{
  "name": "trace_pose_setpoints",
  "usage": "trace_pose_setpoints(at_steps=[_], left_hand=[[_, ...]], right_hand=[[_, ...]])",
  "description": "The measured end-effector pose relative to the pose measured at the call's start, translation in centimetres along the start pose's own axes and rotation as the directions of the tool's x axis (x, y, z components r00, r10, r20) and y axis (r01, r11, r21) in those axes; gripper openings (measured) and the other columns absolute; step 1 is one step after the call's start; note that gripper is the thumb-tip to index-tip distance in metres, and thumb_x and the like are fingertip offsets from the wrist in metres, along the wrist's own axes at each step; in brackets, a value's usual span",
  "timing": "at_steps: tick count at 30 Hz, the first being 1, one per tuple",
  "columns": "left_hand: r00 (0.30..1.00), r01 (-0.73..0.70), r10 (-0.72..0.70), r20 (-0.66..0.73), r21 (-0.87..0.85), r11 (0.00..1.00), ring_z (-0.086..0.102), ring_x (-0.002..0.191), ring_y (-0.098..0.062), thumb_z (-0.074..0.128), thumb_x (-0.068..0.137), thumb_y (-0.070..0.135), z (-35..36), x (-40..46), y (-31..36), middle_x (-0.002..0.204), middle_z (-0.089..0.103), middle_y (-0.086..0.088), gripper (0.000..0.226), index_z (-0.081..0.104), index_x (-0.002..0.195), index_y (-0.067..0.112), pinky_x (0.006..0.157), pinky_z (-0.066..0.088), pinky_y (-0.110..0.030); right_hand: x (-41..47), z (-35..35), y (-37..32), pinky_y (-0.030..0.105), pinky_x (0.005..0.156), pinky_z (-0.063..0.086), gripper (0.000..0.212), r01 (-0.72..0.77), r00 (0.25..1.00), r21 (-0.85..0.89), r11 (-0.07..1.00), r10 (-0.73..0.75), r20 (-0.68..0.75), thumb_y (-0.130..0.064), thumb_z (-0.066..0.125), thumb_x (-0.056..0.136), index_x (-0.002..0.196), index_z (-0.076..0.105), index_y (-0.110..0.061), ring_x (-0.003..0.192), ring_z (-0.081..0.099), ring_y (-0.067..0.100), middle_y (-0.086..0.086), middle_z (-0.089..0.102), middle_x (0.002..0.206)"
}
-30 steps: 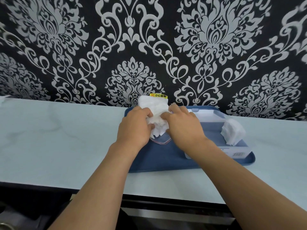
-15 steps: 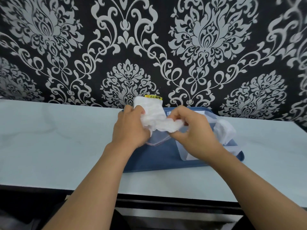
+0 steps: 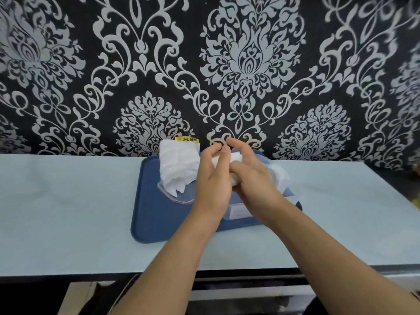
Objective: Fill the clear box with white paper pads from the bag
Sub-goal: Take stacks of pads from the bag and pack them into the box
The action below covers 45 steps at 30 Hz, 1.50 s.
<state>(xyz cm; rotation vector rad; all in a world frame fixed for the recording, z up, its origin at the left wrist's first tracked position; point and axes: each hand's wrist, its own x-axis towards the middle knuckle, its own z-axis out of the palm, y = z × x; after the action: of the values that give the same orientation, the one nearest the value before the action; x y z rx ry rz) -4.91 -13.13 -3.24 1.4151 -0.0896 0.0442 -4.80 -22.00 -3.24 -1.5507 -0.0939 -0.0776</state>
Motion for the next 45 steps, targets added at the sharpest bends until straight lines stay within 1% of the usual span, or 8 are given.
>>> trace_pose_setpoints(at_steps=[3, 5, 7, 13, 18, 27, 33, 45], left_hand=[[1.000, 0.012, -0.013, 0.025, 0.049, 0.999, 0.059, 0.096, 0.021, 0.046, 0.102, 0.047, 0.3, 0.7, -0.8, 0.120, 0.060, 0.021, 0.030, 0.052, 0.128, 0.033, 0.076, 0.047, -0.004], [0.997, 0.067, -0.071, 0.044, 0.071, 0.995, 0.064, 0.109, 0.002, 0.053, 0.096, 0.055, 0.6, 1.3, -1.2, 0.127, 0.064, 0.012, 0.043, 0.050, 0.134, 0.035, 0.094, 0.053, -0.025], [0.979, 0.195, -0.196, 0.061, 0.013, 0.981, 0.071, 0.106, -0.014, 0.055, 0.097, 0.050, 1.1, 1.7, -1.2, 0.118, 0.072, 0.004, 0.040, 0.056, 0.130, 0.027, 0.090, 0.058, -0.037], [0.939, 0.333, -0.308, 0.152, -0.184, 0.925, 0.076, 0.092, -0.020, 0.045, 0.107, 0.018, 1.0, 2.2, -0.7, 0.105, 0.078, -0.009, 0.026, 0.066, 0.118, 0.009, 0.069, 0.062, -0.028], [0.928, 0.368, -0.323, 0.188, -0.318, 0.874, 0.072, 0.106, -0.034, 0.046, 0.103, 0.015, 0.2, 2.1, -0.4, 0.115, 0.073, -0.021, 0.030, 0.062, 0.124, 0.001, 0.090, 0.060, -0.044], [0.939, 0.337, -0.293, 0.179, -0.314, 0.888, 0.074, 0.097, -0.030, 0.049, 0.099, 0.012, 0.1, 2.0, -0.1, 0.097, 0.078, -0.014, 0.021, 0.067, 0.107, 0.005, 0.085, 0.061, -0.042], [0.937, 0.347, -0.301, 0.179, -0.367, 0.863, 0.069, 0.112, -0.037, 0.050, 0.097, 0.010, 0.4, 2.1, -0.1, 0.114, 0.073, -0.021, 0.023, 0.066, 0.110, 0.001, 0.097, 0.055, -0.051], [0.937, 0.348, -0.323, 0.129, -0.350, 0.869, 0.073, 0.098, -0.026, 0.054, 0.099, 0.016, 0.3, 2.0, -0.1, 0.102, 0.078, -0.015, 0.020, 0.070, 0.106, 0.006, 0.088, 0.060, -0.042]], right_hand=[[0.7, -0.6, 0.3, 0.031, 0.087, 0.059, 0.027, 0.016, 0.991, -0.070, 0.997, -0.025, -0.135, -0.027, 0.056, 0.098, 0.124, 0.056, -0.034, 0.099, 0.070, 0.010, -0.004, 0.071, 0.109], [1.3, -1.3, 0.4, 0.032, 0.084, 0.058, 0.017, 0.077, 0.973, -0.111, 0.991, -0.099, -0.210, -0.025, 0.056, 0.100, 0.115, 0.061, -0.033, 0.101, 0.069, 0.014, -0.005, 0.069, 0.108], [1.8, -2.2, 0.6, 0.040, 0.084, 0.056, 0.014, 0.180, 0.937, -0.241, 0.954, -0.241, -0.254, -0.024, 0.055, 0.100, 0.107, 0.064, -0.032, 0.097, 0.068, 0.017, -0.009, 0.068, 0.100], [1.9, -3.8, 0.6, 0.039, 0.081, 0.054, 0.008, 0.263, 0.915, -0.521, 0.812, -0.381, -0.132, -0.023, 0.061, 0.097, 0.102, 0.068, -0.021, 0.087, 0.064, 0.008, -0.009, 0.070, 0.091], [1.2, -5.2, 0.6, 0.046, 0.081, 0.058, 0.024, 0.265, 0.952, -0.422, 0.867, -0.304, -0.026, -0.010, 0.074, 0.087, 0.107, 0.069, -0.023, 0.096, 0.066, 0.014, -0.010, 0.071, 0.102], [0.7, -5.7, 0.8, 0.047, 0.085, 0.059, 0.045, 0.264, 0.962, -0.275, 0.925, -0.274, 0.000, 0.003, 0.081, 0.076, 0.110, 0.065, -0.021, 0.105, 0.067, 0.016, -0.005, 0.071, 0.106], [0.3, -6.3, 0.6, 0.045, 0.086, 0.060, 0.034, 0.309, 0.945, -0.231, 0.923, -0.325, -0.033, 0.003, 0.082, 0.075, 0.101, 0.073, -0.018, 0.110, 0.067, 0.018, -0.004, 0.070, 0.110], [0.3, -6.2, 0.0, 0.029, 0.083, 0.057, 0.025, 0.296, 0.948, -0.210, 0.932, -0.314, -0.059, 0.001, 0.085, 0.072, 0.086, 0.078, -0.018, 0.107, 0.066, 0.014, 0.002, 0.067, 0.114]])
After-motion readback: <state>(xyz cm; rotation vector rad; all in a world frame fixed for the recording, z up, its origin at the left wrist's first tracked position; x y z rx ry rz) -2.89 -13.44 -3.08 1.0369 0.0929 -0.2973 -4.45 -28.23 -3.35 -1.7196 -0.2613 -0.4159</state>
